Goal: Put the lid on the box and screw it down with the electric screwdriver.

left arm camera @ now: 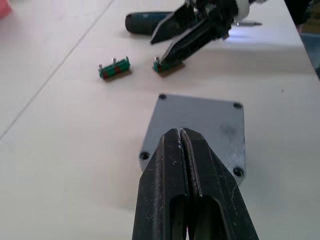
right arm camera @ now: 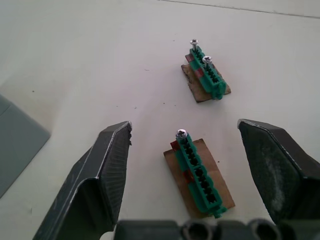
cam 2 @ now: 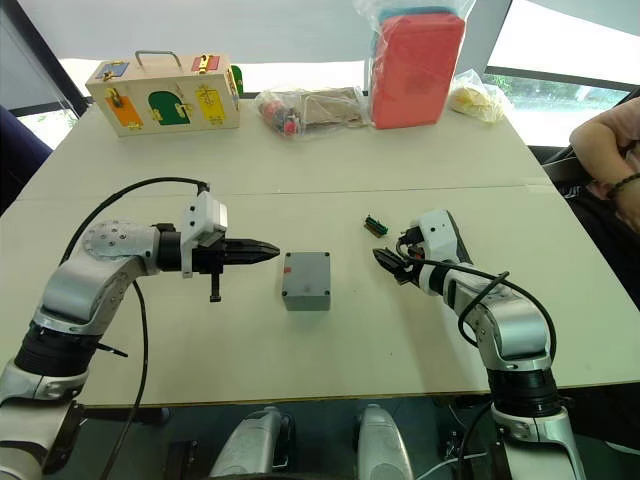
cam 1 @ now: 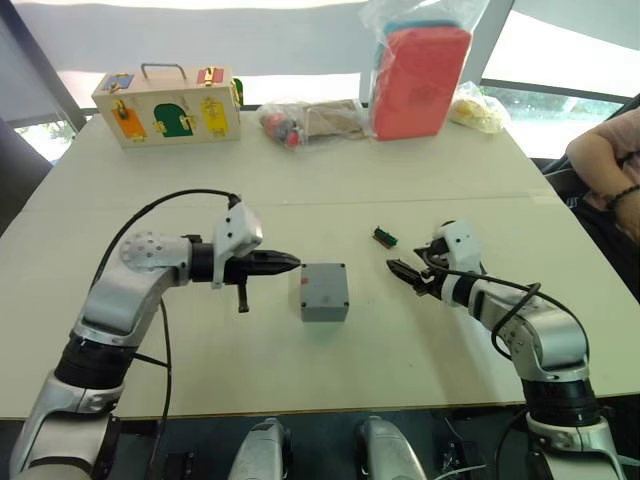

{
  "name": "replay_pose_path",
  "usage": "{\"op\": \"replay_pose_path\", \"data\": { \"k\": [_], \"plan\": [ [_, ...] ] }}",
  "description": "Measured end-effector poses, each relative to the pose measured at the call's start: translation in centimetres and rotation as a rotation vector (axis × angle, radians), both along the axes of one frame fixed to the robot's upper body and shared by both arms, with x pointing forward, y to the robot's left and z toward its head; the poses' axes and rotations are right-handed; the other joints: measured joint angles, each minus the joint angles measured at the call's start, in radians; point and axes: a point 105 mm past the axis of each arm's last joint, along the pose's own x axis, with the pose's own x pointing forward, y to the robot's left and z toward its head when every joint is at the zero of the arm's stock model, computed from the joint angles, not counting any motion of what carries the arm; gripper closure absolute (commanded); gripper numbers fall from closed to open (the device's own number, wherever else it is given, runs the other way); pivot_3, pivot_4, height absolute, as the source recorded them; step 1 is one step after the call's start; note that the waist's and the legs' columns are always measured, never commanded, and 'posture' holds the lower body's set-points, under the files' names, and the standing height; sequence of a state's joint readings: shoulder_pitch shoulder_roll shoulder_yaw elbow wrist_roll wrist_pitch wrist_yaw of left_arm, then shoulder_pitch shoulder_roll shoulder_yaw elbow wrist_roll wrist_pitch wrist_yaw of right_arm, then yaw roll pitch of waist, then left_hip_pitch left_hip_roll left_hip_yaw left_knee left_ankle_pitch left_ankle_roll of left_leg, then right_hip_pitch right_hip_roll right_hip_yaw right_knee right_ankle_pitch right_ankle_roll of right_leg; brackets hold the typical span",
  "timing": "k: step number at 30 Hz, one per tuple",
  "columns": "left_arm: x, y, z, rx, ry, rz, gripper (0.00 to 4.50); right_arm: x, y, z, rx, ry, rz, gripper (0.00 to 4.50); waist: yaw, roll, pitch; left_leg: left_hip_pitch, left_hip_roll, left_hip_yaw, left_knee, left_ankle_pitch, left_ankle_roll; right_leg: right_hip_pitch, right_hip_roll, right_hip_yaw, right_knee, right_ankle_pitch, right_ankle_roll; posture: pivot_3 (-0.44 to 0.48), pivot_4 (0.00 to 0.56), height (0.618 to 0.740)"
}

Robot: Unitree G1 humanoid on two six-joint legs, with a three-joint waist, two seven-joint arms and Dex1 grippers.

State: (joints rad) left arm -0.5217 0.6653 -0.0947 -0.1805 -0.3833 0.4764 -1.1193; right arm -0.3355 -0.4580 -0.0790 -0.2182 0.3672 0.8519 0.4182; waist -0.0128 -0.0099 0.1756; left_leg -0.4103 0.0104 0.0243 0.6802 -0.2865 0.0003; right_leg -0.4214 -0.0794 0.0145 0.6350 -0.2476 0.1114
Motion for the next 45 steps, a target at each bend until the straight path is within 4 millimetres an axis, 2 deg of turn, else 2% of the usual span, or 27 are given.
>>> {"op": "replay_pose_path", "data": {
  "k": [12,15,20,21,23,31,38,42,44,45],
  "plan": [
    [0.1,-0.4,0.0,-0.017,0.004,0.006,4.50,0.4,0.2,-0.6,0.001,-0.009,-0.009,1.04,0.001,0.000,0.000,0.000,0.000,0.000,0.000,0.000,0.000,0.000,0.000,0.000,0.000,0.000,0.000,0.000,0.150,0.730],
    [0.1,-0.5,-0.1,-0.017,0.004,0.004,4.50,0.4,0.1,-0.8,0.003,0.000,-0.014,1.59,0.000,0.000,0.000,0.000,0.000,0.000,0.000,0.000,0.000,0.000,0.000,0.000,0.000,0.000,0.000,0.000,0.150,0.730],
    [0.2,-0.5,0.1,-0.018,0.000,0.006,4.50,0.5,0.1,-1.0,0.000,0.005,-0.017,3.47,0.001,0.000,0.000,0.000,0.000,0.000,0.000,0.000,0.000,0.000,0.000,0.000,0.000,0.000,0.000,0.000,0.150,0.730],
    [0.2,-0.5,0.1,-0.018,-0.002,0.006,4.50,0.5,0.1,-1.0,0.000,0.004,-0.017,4.01,0.001,0.000,0.000,0.000,0.000,0.000,0.000,0.000,0.000,0.000,0.000,0.000,0.000,0.000,0.000,0.000,0.150,0.730],
    [0.3,-0.6,0.3,-0.019,-0.007,0.009,4.50,0.6,0.1,-0.8,0.000,0.000,-0.016,4.44,0.000,0.000,0.000,0.000,0.000,0.000,0.000,0.000,0.000,0.000,0.000,0.000,0.000,0.000,0.000,0.000,0.150,0.730],
    [0.5,-0.6,0.5,-0.023,-0.016,0.016,4.50,0.6,0.3,-0.3,0.005,-0.013,0.000,4.44,0.001,0.000,0.000,0.000,0.000,0.000,0.000,0.000,0.000,0.000,0.000,0.000,0.000,0.000,0.000,0.000,0.150,0.730],
    [0.5,-0.7,0.4,-0.027,-0.015,0.015,4.50,-0.1,0.4,2.0,-0.002,-0.063,0.047,4.44,0.001,0.000,0.000,0.000,0.000,0.000,0.000,0.000,0.000,0.000,0.000,0.000,0.000,0.000,0.000,0.000,0.150,0.730],
    [0.5,-0.6,0.3,-0.026,-0.014,0.015,4.50,-1.7,3.7,6.0,0.017,-0.128,0.233,4.44,-0.003,0.000,0.000,0.000,0.001,0.000,0.000,0.000,0.000,0.000,0.001,0.000,0.000,0.000,0.000,0.000,0.150,0.730],
    [0.5,-0.6,0.3,-0.026,-0.014,0.015,4.50,-2.2,5.3,6.9,0.032,-0.141,0.287,4.44,-0.001,0.000,0.000,0.000,0.001,-0.001,0.000,0.000,0.000,0.000,0.002,-0.001,0.000,0.000,0.000,0.000,0.150,0.730],
    [0.5,-0.6,0.3,-0.026,-0.013,0.015,4.50,-2.5,6.1,6.7,0.042,-0.124,0.310,4.44,-0.001,0.000,0.000,0.000,0.001,-0.001,0.000,0.000,0.000,0.000,0.002,0.000,0.000,0.000,0.000,0.000,0.150,0.730]
  ]
}}
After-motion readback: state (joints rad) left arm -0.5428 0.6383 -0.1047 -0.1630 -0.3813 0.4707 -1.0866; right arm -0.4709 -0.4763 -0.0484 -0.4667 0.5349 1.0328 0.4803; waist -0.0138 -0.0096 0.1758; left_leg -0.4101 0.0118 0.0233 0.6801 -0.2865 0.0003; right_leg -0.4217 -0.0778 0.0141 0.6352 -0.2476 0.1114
